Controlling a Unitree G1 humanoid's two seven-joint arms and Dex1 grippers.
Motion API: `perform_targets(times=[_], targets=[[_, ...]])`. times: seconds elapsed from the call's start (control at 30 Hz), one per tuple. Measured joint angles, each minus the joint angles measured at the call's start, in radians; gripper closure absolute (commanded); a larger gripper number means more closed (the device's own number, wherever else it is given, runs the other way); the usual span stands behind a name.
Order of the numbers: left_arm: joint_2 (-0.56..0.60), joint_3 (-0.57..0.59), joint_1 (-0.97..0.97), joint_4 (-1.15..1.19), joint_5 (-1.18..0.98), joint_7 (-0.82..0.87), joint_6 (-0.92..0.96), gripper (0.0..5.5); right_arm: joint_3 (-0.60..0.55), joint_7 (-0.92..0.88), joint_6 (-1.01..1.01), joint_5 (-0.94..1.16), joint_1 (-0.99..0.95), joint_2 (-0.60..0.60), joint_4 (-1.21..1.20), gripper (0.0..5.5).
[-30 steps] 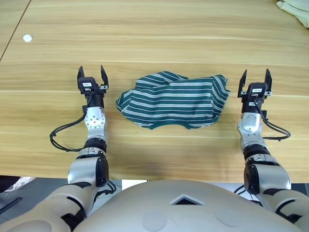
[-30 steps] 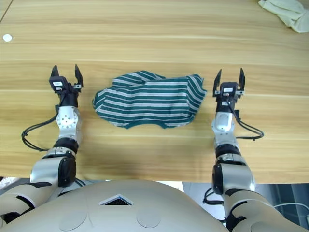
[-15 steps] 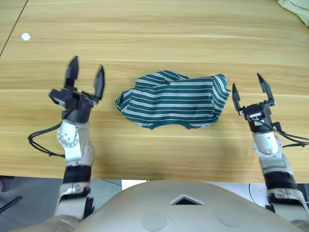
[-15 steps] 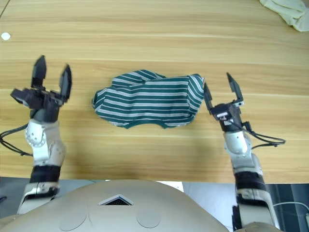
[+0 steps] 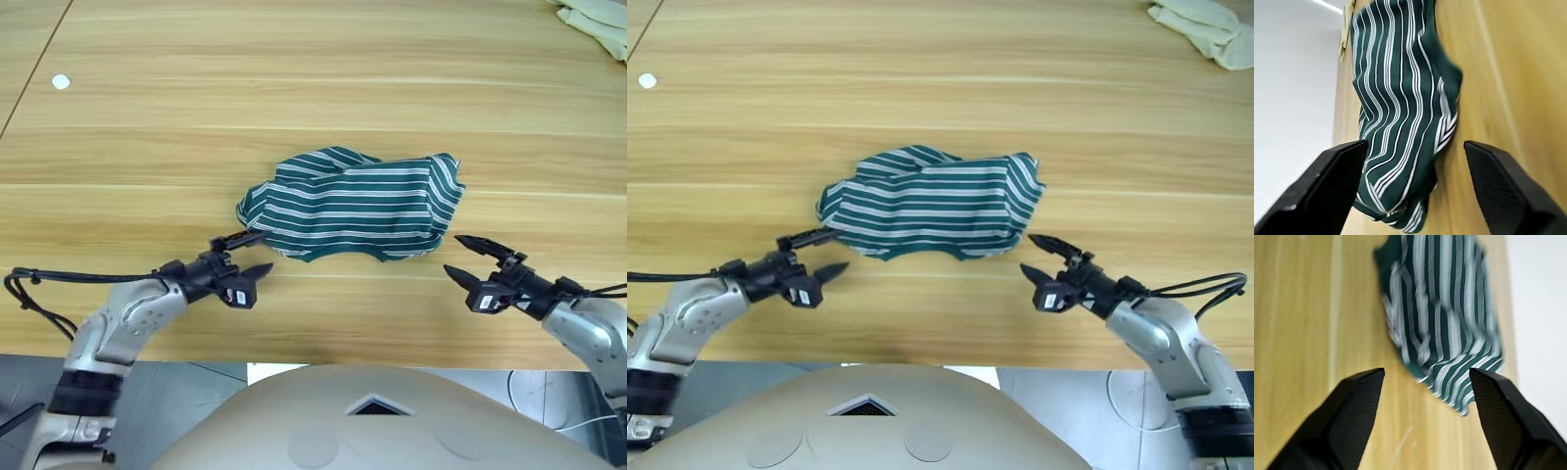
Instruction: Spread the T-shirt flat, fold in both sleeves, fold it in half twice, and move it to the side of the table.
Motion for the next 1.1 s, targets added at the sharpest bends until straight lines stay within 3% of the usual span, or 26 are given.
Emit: perform_targets(times=[0.53, 0.87, 0.97, 1.1], targets=[[0.006, -0.058, -0.056, 0.084, 0.185, 0.247, 0.096, 1.84, 0.15, -0.094, -0.043, -0.044, -0.141, 0.025, 0.1, 2.3], [-0.004, -0.082, -0.062, 0.06, 0.113, 0.289, 0.09, 1.84, 0.225, -0.175, -0.076, -0.072, -0.223, 0.041, 0.177, 2.3], [-0.005, -0.079, -0.063, 0.048, 0.106, 0.314, 0.093, 1.87, 0.245, -0.197, -0.082, -0.076, -0.246, 0.043, 0.207, 2.92], [-0.005, -0.074, -0.062, 0.048, 0.106, 0.329, 0.103, 2.52, 0.268, -0.213, -0.083, -0.084, -0.263, 0.049, 0.235, 3.65]])
